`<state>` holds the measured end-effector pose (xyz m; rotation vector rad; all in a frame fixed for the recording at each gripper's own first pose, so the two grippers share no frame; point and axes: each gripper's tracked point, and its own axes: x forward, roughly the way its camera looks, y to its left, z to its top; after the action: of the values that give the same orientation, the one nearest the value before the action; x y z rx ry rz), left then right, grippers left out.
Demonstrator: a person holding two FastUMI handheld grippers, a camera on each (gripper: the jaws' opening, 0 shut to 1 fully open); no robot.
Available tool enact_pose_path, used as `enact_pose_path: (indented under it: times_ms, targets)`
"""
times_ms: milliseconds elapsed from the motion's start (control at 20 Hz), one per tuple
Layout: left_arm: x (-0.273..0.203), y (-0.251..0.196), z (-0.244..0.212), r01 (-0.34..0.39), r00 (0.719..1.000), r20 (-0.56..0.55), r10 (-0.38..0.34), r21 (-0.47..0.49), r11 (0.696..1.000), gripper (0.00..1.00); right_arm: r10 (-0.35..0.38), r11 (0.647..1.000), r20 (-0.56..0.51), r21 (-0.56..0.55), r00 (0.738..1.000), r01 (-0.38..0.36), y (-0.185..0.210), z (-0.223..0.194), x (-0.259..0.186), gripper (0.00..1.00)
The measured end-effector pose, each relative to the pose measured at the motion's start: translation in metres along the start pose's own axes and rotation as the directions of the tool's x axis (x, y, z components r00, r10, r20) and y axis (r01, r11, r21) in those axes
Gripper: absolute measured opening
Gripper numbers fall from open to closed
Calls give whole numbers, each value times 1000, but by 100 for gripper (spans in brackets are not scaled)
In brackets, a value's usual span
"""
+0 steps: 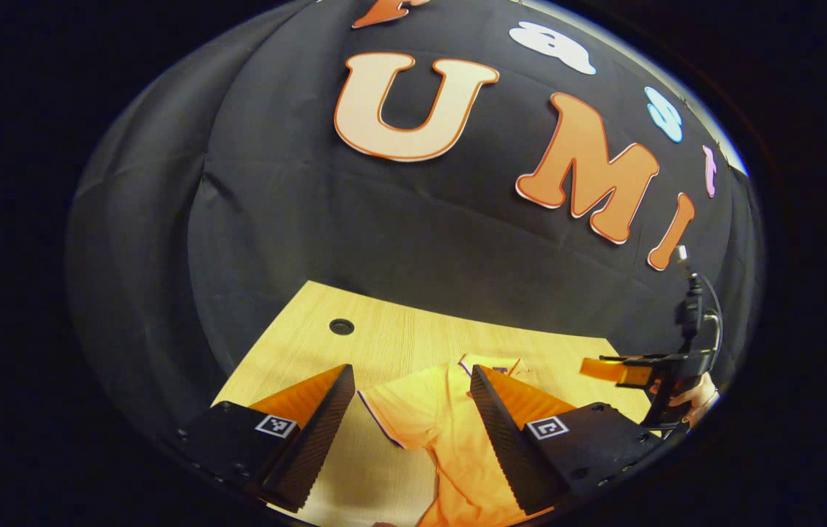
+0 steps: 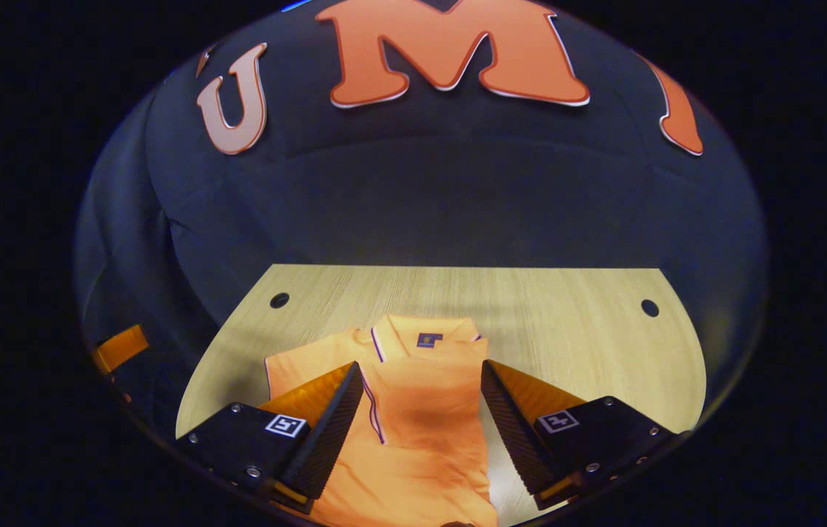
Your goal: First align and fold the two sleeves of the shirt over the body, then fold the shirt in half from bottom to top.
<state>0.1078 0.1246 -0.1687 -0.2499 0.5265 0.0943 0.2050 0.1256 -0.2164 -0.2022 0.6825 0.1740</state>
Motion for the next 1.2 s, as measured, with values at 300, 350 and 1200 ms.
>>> enact_pose_path:
  times_ms: [300, 350, 1200]
  targets:
    - [54, 2, -50, -42, 976, -214, 35, -26, 999, 96, -41, 997, 63, -65, 997, 45, -37, 10, -29, 99]
    - [62, 5, -58, -56, 965, -260, 43, -43, 997, 98, -44, 996, 68, -78, 997, 49, -41, 10, -31, 99]
    - [143, 66, -159, -346, 685, -693, 223, -40, 937, 98, 12, 1000, 81, 11, 997, -13, -96, 12, -70, 99]
